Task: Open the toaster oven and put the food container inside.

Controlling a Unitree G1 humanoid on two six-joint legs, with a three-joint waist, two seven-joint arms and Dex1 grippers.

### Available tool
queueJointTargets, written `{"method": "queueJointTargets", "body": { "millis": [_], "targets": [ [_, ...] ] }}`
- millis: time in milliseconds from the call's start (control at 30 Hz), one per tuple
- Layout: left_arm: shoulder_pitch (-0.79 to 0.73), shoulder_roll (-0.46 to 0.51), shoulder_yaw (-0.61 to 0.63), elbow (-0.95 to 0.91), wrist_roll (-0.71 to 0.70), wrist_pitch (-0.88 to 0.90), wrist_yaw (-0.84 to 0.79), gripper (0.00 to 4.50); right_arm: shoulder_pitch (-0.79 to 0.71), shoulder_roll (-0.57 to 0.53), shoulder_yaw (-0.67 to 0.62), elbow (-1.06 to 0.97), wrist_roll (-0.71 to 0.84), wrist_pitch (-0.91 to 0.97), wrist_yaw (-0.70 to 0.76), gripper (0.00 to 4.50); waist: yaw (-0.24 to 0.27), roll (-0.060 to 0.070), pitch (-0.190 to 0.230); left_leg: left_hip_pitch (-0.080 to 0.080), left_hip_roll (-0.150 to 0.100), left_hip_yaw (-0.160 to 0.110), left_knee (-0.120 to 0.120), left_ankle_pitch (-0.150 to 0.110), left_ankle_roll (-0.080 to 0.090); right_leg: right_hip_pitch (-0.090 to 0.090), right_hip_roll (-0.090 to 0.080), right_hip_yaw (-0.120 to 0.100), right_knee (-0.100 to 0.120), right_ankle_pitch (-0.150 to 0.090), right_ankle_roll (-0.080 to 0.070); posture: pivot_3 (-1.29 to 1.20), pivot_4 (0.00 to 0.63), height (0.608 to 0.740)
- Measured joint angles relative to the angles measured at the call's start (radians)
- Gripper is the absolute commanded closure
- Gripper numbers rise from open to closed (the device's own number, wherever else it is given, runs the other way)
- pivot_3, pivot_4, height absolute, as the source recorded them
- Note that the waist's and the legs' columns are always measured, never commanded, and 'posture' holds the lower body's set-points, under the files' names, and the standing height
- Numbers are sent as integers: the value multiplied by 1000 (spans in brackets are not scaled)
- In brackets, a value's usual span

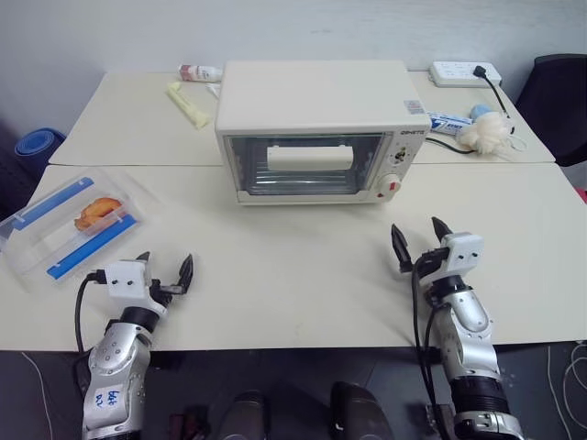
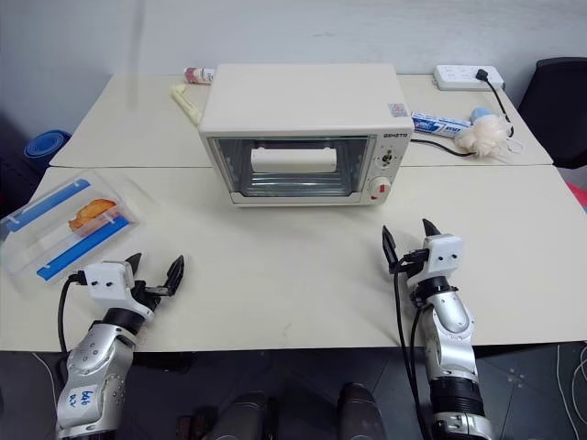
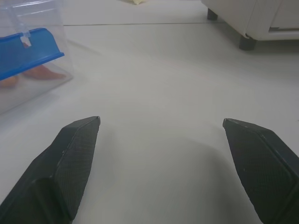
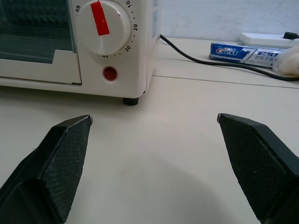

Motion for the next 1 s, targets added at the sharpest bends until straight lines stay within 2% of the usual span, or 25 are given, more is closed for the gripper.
{"method": "queueJointTargets", "body": {
  "millis": [100,200,367,467,533,733,1000],
  "targets": [
    [0,1,0,-17,-34,17,-20,0,18,-8,0,-24,16,6,28,20,2,0,0,0,0,0,0,0,0,0,0,0,0,0,0,0,150,740],
    [3,32,7,-65,-145,35,-122,0,56,-45,0,-102,78,48,94,20,2,0,0,0,0,0,0,0,0,0,0,0,0,0,0,0,150,740],
    [-42,247,82,-135,-387,166,-346,0,99,-207,18,-305,253,259,288,20,1,1,0,0,2,0,1,0,0,0,1,0,0,0,0,0,150,740],
    [-112,406,123,-138,-512,255,-495,0,-1,-301,54,-384,335,432,376,20,-2,1,1,2,4,0,1,-1,-1,0,2,0,0,-1,-1,0,150,740],
    [-143,445,118,-136,-549,288,-555,0,-89,-311,85,-393,354,509,397,20,-2,1,1,2,4,0,0,-2,-1,0,3,0,0,-1,-2,0,150,740],
    [-215,485,95,-110,-580,328,-656,0,-292,-281,159,-316,345,624,417,20,2,1,1,0,5,1,0,-3,-1,0,5,0,-2,-1,-2,0,150,740],
    [-217,453,65,-113,-558,318,-656,0,-398,-203,198,-238,303,617,446,20,-5,1,1,-1,6,1,0,-3,-2,-1,6,0,-2,-1,-2,0,150,740]
  ]
}}
